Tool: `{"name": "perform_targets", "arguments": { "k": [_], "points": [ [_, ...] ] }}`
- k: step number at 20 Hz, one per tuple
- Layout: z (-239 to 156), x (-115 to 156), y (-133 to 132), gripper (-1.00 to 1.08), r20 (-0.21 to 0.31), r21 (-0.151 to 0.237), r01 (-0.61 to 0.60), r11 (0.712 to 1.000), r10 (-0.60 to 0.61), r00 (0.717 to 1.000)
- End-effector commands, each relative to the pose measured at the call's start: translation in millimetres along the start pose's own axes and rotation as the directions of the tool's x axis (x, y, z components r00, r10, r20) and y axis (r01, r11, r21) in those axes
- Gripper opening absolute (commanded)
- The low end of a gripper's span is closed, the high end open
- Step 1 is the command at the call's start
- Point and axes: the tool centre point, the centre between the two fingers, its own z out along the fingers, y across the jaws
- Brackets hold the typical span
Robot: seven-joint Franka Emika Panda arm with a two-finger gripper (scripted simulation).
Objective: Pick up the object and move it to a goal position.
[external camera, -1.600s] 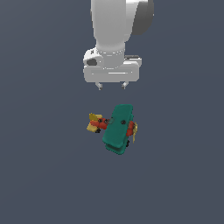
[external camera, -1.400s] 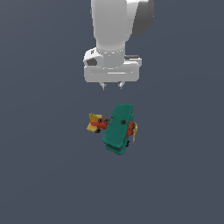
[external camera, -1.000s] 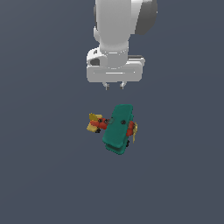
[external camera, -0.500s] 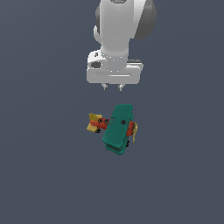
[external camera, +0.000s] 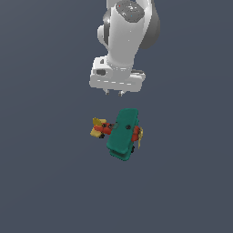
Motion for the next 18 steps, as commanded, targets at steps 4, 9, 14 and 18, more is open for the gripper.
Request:
{"name": "perform_targets", "arguments": {
  "k": [4, 9, 14, 18],
  "points": [
    [15, -8, 8, 0.28, 0.035, -0.077, 0.004, 0.997, -0.001, 0.999],
    [27, -15, 15, 0.28, 0.063, -0.146, 0.01, 0.989, -0.001, 0.998],
    [38, -21, 22, 0.28, 0.087, -0.216, 0.019, 0.976, 0.0, 0.996],
    [46, -26, 28, 0.28, 0.104, -0.27, 0.028, 0.962, 0.0, 0.995]
  ]
}}
